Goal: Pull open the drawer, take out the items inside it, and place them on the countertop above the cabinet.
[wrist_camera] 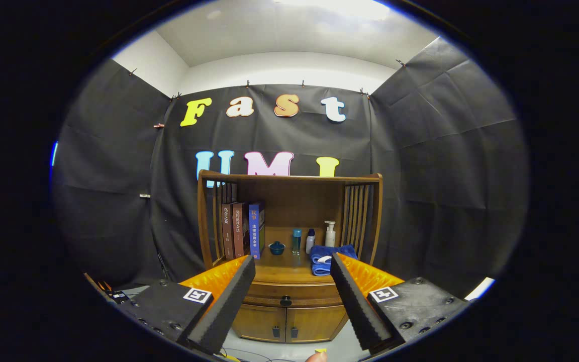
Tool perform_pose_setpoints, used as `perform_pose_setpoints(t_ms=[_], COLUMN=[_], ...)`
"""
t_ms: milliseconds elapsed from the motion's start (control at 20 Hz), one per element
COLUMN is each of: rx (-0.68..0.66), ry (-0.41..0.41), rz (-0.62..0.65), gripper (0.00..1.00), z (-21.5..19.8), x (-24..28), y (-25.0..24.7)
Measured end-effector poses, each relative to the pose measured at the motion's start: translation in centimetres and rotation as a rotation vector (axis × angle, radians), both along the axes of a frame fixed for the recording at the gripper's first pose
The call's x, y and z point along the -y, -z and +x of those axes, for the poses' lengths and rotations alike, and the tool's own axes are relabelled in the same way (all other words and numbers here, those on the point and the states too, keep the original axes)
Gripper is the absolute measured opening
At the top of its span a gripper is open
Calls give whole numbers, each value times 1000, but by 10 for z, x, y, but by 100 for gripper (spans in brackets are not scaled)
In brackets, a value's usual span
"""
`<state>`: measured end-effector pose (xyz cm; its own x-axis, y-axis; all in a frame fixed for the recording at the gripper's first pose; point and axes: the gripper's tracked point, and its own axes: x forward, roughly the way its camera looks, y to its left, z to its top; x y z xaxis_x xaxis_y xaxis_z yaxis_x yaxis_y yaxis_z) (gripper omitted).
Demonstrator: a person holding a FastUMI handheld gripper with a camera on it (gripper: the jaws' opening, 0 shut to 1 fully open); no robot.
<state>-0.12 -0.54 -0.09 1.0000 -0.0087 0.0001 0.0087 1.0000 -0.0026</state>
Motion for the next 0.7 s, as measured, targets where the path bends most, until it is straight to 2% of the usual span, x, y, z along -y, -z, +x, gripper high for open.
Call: perform_pose_setpoints(t_ms=[450,700], rx=[-5,-2], ry=[-4,-16], rz=[1,11], gripper=[98,98], z=[4,25], x=[-3,-8], y=[4,10])
